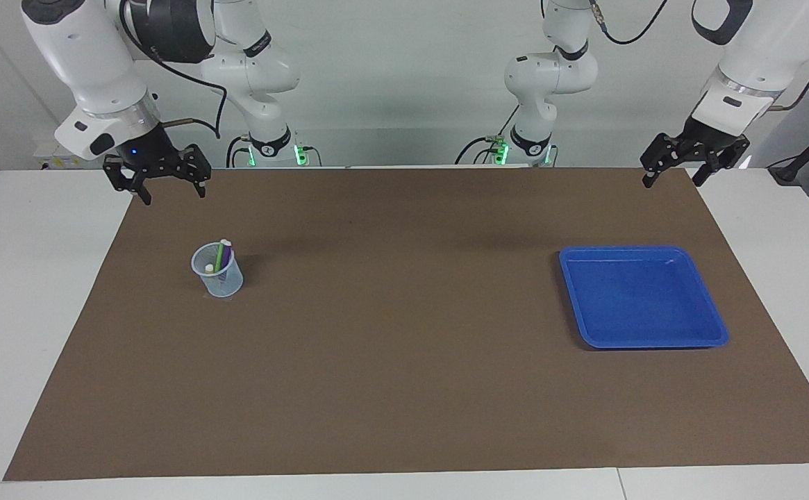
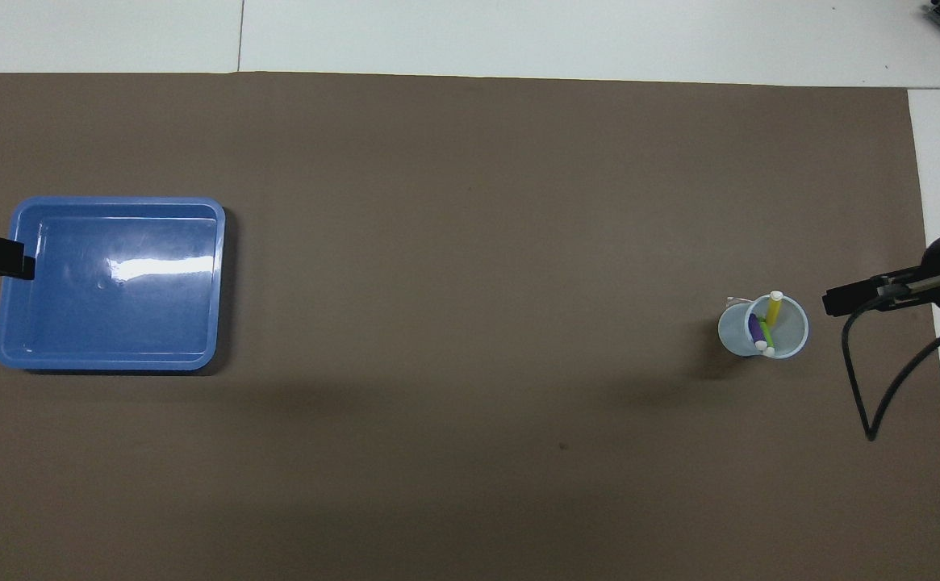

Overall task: Right arm passes pens to left for tray arrangement
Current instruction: 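Grasp the yellow pen in the white cup with the right gripper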

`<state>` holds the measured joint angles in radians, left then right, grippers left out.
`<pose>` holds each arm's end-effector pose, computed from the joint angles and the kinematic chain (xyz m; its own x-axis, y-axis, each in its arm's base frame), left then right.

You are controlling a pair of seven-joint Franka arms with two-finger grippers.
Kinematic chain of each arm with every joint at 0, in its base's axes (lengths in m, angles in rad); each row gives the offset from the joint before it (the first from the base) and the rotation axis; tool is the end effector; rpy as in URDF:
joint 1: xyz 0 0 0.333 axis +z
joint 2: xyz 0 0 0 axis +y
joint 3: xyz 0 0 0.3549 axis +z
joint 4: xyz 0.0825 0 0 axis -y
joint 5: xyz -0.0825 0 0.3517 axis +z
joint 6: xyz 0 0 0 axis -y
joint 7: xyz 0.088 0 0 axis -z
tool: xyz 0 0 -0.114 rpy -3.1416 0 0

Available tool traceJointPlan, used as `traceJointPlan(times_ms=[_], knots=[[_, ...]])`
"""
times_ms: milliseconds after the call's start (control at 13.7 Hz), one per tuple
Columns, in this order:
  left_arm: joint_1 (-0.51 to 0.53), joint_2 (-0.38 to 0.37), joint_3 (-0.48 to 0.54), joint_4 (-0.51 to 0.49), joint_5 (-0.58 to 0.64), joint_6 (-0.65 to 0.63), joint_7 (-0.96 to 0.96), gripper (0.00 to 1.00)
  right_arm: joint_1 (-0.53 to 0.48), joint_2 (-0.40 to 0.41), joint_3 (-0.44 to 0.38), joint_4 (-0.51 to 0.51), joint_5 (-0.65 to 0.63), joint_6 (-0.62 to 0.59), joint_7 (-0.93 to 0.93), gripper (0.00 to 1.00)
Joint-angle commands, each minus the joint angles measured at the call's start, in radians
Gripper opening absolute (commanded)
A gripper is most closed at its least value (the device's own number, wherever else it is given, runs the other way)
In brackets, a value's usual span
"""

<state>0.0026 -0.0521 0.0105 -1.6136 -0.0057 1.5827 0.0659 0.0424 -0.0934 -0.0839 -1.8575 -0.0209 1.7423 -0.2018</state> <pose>0.5052 0.0061 0.6654 0.9984 -0.0527 0.0216 -0.0528 -0.9986 0.0048 0.4950 -0.0244 0.5914 0.9862 0.1637 -0.0242 0.1639 -0.9864 0.0080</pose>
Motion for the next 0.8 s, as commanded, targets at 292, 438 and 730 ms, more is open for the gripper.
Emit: traceJointPlan(times_ms=[292,438,730], knots=[[-0.004,-0.02,0.003,-0.012,-0.01,-0.012,-0.005,1.0,-0.013,0.079,0.004,-0.16,0.016,0.213,-0.197,0.88],[-0.009,-0.02,0.003,-0.012,-0.01,-0.018,-0.006,1.0,-0.012,0.099,0.004,-0.172,0.016,0.22,-0.228,0.73],[-0.01,-0.022,0.003,-0.012,-0.01,-0.017,-0.006,1.0,-0.003,0.099,0.004,-0.197,0.016,0.267,-0.33,0.75]])
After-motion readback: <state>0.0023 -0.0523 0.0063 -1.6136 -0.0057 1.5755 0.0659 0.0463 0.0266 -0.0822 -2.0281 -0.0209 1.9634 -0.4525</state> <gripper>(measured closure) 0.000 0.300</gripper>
